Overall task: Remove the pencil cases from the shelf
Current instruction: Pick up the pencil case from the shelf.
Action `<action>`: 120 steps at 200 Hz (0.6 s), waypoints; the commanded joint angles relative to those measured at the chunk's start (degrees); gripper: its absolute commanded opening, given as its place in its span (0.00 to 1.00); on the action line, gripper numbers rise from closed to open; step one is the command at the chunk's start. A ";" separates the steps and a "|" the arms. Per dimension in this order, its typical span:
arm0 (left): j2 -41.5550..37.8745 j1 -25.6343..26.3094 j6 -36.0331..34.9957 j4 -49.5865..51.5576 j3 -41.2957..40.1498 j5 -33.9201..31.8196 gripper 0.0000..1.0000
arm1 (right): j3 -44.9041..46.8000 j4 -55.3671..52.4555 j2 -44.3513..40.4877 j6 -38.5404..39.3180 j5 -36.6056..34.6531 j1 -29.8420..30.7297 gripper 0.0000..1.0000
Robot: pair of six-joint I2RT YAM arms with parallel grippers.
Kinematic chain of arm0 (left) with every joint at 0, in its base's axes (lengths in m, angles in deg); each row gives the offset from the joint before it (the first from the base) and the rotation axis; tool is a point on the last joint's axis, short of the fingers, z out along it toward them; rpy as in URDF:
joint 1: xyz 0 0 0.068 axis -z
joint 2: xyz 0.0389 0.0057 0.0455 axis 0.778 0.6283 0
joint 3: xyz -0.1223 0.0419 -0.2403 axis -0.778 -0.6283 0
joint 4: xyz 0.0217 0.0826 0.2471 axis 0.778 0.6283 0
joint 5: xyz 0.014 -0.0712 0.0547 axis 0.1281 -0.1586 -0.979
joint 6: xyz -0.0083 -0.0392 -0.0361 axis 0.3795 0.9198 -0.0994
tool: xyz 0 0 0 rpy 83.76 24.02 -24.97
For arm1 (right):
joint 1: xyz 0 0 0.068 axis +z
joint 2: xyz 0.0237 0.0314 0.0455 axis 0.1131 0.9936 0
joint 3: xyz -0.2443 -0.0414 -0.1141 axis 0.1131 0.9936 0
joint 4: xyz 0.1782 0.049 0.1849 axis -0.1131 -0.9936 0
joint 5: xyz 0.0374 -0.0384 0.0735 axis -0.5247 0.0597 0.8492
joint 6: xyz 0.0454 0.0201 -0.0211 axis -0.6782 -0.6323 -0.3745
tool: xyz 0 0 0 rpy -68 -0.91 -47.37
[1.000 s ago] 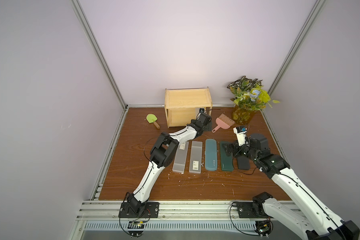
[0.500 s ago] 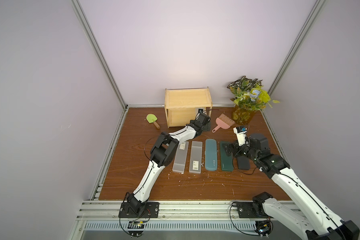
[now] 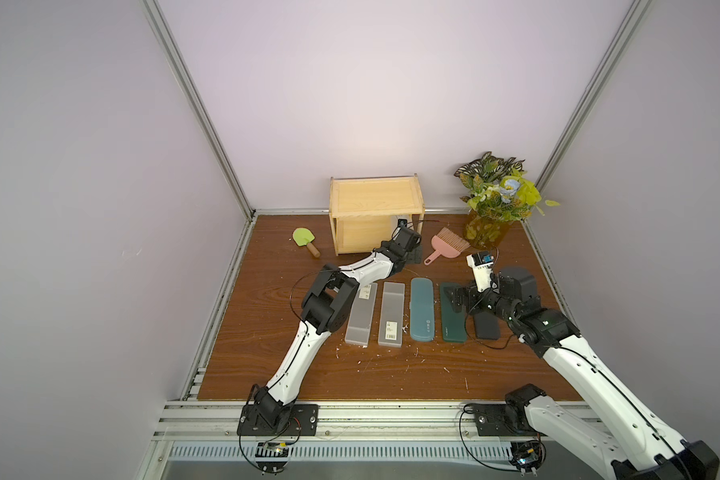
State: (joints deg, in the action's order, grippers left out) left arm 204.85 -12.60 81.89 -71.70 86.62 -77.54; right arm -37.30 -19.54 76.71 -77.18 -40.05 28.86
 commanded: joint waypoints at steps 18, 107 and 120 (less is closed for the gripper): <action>1.43 -0.73 -0.35 3.88 0.51 -2.44 0.99 | 0.22 0.82 -0.20 0.29 -0.41 -0.32 0.99; -2.03 -2.52 -1.34 2.52 -4.80 -3.55 0.99 | 0.10 1.53 0.43 0.03 0.14 -0.31 0.99; -2.46 -2.49 -1.65 2.20 -5.05 -3.30 0.99 | 0.02 1.55 0.57 0.00 0.18 -0.32 0.99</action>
State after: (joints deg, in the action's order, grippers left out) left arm 203.60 -13.82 80.65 -72.23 83.60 -80.43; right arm -37.28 -19.27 76.77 -77.20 -40.01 28.84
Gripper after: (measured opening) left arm 0.991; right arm 0.992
